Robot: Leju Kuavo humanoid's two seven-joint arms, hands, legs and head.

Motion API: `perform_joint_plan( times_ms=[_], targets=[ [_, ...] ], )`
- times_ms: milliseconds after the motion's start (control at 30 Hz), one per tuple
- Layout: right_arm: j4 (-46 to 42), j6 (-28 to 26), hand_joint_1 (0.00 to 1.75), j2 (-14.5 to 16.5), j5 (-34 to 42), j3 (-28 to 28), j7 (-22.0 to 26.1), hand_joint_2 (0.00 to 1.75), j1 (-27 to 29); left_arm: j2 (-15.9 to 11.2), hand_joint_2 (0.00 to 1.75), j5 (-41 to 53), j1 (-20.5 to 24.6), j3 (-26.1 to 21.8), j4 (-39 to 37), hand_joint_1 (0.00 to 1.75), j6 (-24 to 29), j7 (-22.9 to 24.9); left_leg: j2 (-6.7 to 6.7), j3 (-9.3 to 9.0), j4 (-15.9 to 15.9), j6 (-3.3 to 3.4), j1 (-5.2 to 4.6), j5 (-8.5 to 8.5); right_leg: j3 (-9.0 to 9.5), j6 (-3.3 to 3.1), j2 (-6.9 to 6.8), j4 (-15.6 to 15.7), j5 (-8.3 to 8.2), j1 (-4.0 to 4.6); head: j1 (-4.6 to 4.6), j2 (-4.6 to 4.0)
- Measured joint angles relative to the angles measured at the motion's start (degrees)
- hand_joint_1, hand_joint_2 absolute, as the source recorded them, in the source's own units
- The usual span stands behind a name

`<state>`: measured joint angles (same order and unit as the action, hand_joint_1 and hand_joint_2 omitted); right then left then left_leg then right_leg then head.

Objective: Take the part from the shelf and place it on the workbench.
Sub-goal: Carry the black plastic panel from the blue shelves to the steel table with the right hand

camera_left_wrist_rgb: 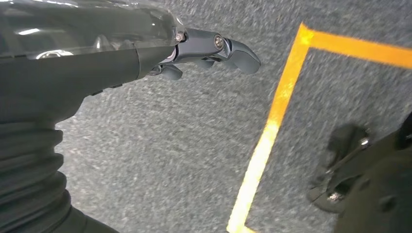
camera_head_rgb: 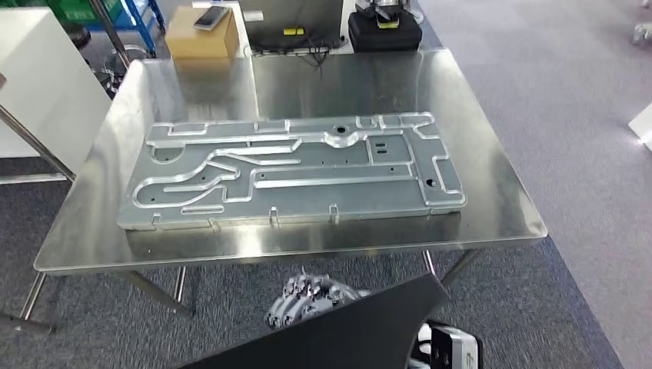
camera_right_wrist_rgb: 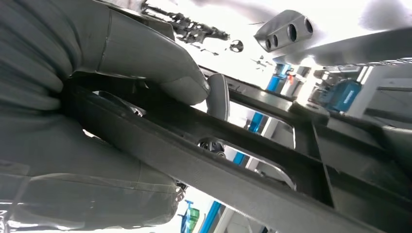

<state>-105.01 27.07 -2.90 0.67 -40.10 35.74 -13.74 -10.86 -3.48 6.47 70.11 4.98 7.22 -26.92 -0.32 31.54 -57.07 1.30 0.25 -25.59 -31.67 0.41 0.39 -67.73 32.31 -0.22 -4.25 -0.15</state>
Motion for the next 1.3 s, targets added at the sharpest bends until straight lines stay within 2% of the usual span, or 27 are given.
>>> perform_joint_plan(
  times_ms=[67,100,133,167,233,267,300,333,400,467,567,600,633,667,733,767,800,867,933,1000,1067,1100,1133,1167,1200,1233,1300],
  targets=[
    [0.0,-2.5,1.75,-0.1,-1.6,-0.1,0.0,1.75,0.1,0.0,1.75,0.0,0.0,0.0,0.0,0.00,0.2,-0.2,-0.03,-1.20,0.2,0.12,0.02,-0.86,-5.06,0.49,-0.05,-5.2,2.80,-0.20,-0.01,0.00],
    [0.0,-4.6,1.75,-0.3,-2.9,-0.2,0.0,1.75,0.0,0.1,1.75,0.0,-0.1,-0.1,0.0,0.00,0.3,-0.3,-0.07,-1.85,0.1,0.07,0.03,-1.38,-6.79,0.65,-0.07,-5.8,3.71,-0.30,-0.01,0.00],
    [0.1,-7.3,1.75,-0.7,-4.2,-0.3,0.0,1.75,-0.4,0.1,1.75,0.0,-0.1,-0.1,0.0,0.00,0.4,-0.3,-0.12,-2.57,0.1,-0.02,0.04,-2.00,-7.79,0.72,-0.09,-4.9,3.56,-0.38,-0.01,0.00],
    [0.5,-10.6,1.75,-1.1,-5.6,-0.3,0.0,1.75,-1.4,0.1,1.75,0.0,-0.1,-0.1,0.0,0.00,0.5,-0.3,-0.15,-3.35,0.1,-0.15,0.04,-2.63,-8.10,0.68,-0.10,-2.6,1.77,-0.46,-0.01,0.00],
    [2.9,-16.7,1.75,-2.4,-8.0,1.1,0.0,1.75,-5.6,0.1,1.75,0.0,0.1,-0.1,0.0,0.00,0.3,-0.4,-0.09,-4.45,-0.1,-0.52,-0.08,-3.90,-7.90,0.29,-0.09,3.9,-5.33,-0.38,-0.02,0.00],
    [5.0,-19.1,1.75,-3.0,-9.3,2.7,0.0,1.75,-8.6,0.2,1.75,0.0,0.3,-0.1,0.0,0.00,0.1,-0.4,-0.04,-4.66,-0.2,-0.78,-0.19,-4.50,-7.85,-0.04,-0.05,6.3,-8.37,-0.26,-0.02,0.00],
    [7.4,-21.0,1.75,-3.6,-10.7,4.7,0.0,1.75,-12.1,0.2,1.75,0.0,0.6,-0.1,0.0,0.00,-0.1,-0.3,0.00,-4.84,-0.4,-1.07,-0.29,-4.90,-7.93,-0.39,-0.02,7.6,-10.39,-0.13,-0.02,0.00],
    [9.9,-22.3,1.75,-4.1,-12.0,7.0,0.0,1.75,-15.9,0.2,1.75,0.0,0.9,-0.1,0.0,0.00,-0.2,-0.3,0.00,-5.02,-0.6,-1.40,-0.38,-5.08,-8.04,-0.75,0.01,8.0,-10.96,-0.04,-0.02,0.00],
    [14.3,-23.6,1.75,-4.7,-13.6,11.0,0.0,1.75,-23.4,0.1,1.75,0.1,1.4,0.0,0.1,0.00,-0.3,-0.1,0.01,-5.11,-1.1,-2.01,-0.32,-5.32,-7.53,-1.44,0.05,8.4,-11.03,-0.18,-0.02,0.00],
    [18.0,-24.8,1.75,-4.9,-15.0,13.8,0.0,1.75,-29.6,0.1,1.75,0.0,2.0,0.1,0.1,0.00,-0.3,0.1,0.01,-3.33,-4.5,-2.60,-0.12,-6.34,-6.72,-2.05,0.01,8.8,-10.78,-0.34,-0.02,0.00],
    [22.6,-27.0,1.75,-4.7,-17.6,17.1,-0.3,1.75,-37.2,0.1,1.75,0.0,2.5,0.5,0.2,0.00,-0.2,0.6,0.03,3.82,-14.9,-3.48,0.17,-10.34,-6.26,-2.45,-0.06,9.0,-10.10,-0.34,-0.03,0.00],
    [23.9,-27.2,1.75,-4.6,-17.9,18.3,-0.5,1.75,-39.6,0.1,1.75,0.0,2.5,0.6,0.2,0.00,-0.2,0.8,0.03,5.76,-16.6,-3.60,0.26,-10.92,-6.10,-2.46,-0.05,9.0,-9.84,-0.34,-0.03,0.00],
    [25.0,-27.2,1.75,-4.4,-17.9,19.3,-0.6,1.75,-41.7,0.1,1.75,0.0,2.6,0.8,0.2,0.00,-0.2,0.9,0.04,6.72,-16.3,-3.59,0.34,-10.13,-5.82,-2.43,-0.04,9.0,-9.55,-0.35,-0.03,0.00],
    [26.1,-27.2,1.75,-4.2,-17.9,20.2,-0.6,1.75,-43.5,0.1,1.75,0.0,2.6,0.9,0.2,0.00,-0.1,1.0,0.05,6.67,-14.0,-3.50,0.40,-7.83,-5.41,-2.37,-0.03,9.0,-9.22,-0.36,-0.03,0.00],
    [27.6,-27.5,1.75,-4.0,-18.1,21.1,-0.7,1.75,-45.6,0.0,1.75,0.0,2.5,1.2,0.2,0.00,-0.1,1.0,0.10,4.93,-6.3,-3.02,0.37,-1.57,-4.47,-2.12,-0.02,9.0,-8.60,-0.37,-0.02,0.00],
    [28.3,-28.0,1.75,-3.8,-18.2,21.4,-0.7,1.75,-46.3,0.0,1.75,0.0,2.5,1.3,0.2,0.00,-0.1,1.0,0.13,4.14,-3.3,-2.72,0.23,0.21,-4.22,-1.92,0.02,9.0,-8.38,-0.33,-0.02,0.00],
    [28.9,-28.6,1.75,-3.6,-18.4,21.8,-0.9,1.75,-46.9,-0.1,1.75,0.0,2.5,1.3,0.2,0.00,-0.1,1.0,0.13,3.71,-1.5,-2.32,0.06,1.22,-4.11,-1.66,0.07,9.0,-8.21,-0.30,-0.01,0.00],
    [30.1,-30.4,1.75,-3.2,-18.8,22.8,-1.9,1.75,-48.8,-0.2,1.75,0.0,2.3,1.4,0.2,0.00,-0.1,0.8,0.10,3.51,-0.8,-1.65,-0.17,1.26,-4.17,-1.01,0.16,9.0,-7.99,-0.23,-0.02,0.00],
    [30.9,-32.0,1.75,-3.0,-19.2,24.2,-3.5,1.75,-51.8,-0.2,1.75,0.0,2.1,1.4,0.2,0.00,-0.1,0.5,0.12,3.24,-0.3,-1.07,0.07,1.75,-4.45,-0.38,0.07,8.3,-7.11,-0.23,-0.02,0.00],
    [31.8,-32.5,1.75,-2.9,-20.1,25.9,-5.5,1.75,-54.8,-0.2,1.75,0.0,1.9,1.4,0.2,0.00,-0.3,0.2,0.14,2.87,0.2,-0.61,0.28,1.87,-6.42,0.01,-0.05,3.9,-4.42,-0.24,-0.02,0.00],
    [33.3,-31.8,1.75,-2.9,-23.1,27.0,-7.2,1.75,-56.6,-0.2,1.75,0.0,1.7,1.4,0.2,0.00,-0.5,0.0,0.10,2.59,0.2,-0.34,0.28,1.59,-10.11,0.29,-0.07,-3.6,-1.47,-0.29,-0.01,0.00],
    [34.6,-31.3,1.75,-2.9,-26.1,27.1,-8.1,1.75,-57.1,-0.2,1.75,0.0,1.6,1.4,0.2,0.00,-0.7,-0.3,0.09,2.37,0.1,-0.30,0.29,1.38,-11.56,0.42,-0.08,-6.2,-1.11,-0.38,-0.01,0.00],
    [36.4,-31.0,1.75,-3.0,-29.9,26.7,-8.9,1.75,-57.4,-0.2,1.75,0.0,1.5,1.4,0.2,0.00,-1.0,-0.8,0.08,2.08,0.1,-0.34,0.32,1.13,-12.14,0.52,-0.11,-6.9,-1.80,-0.49,-0.01,0.00],
    [38.7,-30.9,1.75,-3.0,-34.2,26.0,-9.6,1.75,-57.7,-0.1,1.75,0.0,1.4,1.4,0.2,0.00,-1.3,-1.5,0.08,1.75,0.0,-0.43,0.35,0.87,-11.74,0.59,-0.15,-5.6,-3.37,-0.61,-0.01,0.00],
    [41.6,-31.3,1.75,-3.0,-38.6,24.8,-10.2,1.75,-57.9,0.0,1.75,0.0,1.4,1.4,0.2,0.00,-1.6,-2.3,0.07,1.33,-0.1,-0.56,0.40,0.55,-10.19,0.62,-0.22,-2.0,-5.77,-0.72,-0.01,0.00],
    [44.7,-32.1,1.75,-3.0,-42.7,23.5,-10.8,1.75,-58.1,0.0,1.75,0.0,1.5,1.4,0.2,0.00,-1.9,-3.1,0.06,0.99,-0.2,-0.74,0.44,0.23,-8.33,0.59,-0.27,1.9,-7.51,-0.79,-0.01,0.00],
    [51.0,-32.7,1.75,-2.9,-49.5,20.5,-12.7,1.75,-58.4,0.1,1.75,0.0,1.6,1.4,0.3,0.00,-2.5,-4.4,-0.02,0.90,-0.5,-1.24,0.37,-0.26,-5.65,0.34,-0.27,7.8,-9.22,-0.66,-0.02,0.00]
  ],
)
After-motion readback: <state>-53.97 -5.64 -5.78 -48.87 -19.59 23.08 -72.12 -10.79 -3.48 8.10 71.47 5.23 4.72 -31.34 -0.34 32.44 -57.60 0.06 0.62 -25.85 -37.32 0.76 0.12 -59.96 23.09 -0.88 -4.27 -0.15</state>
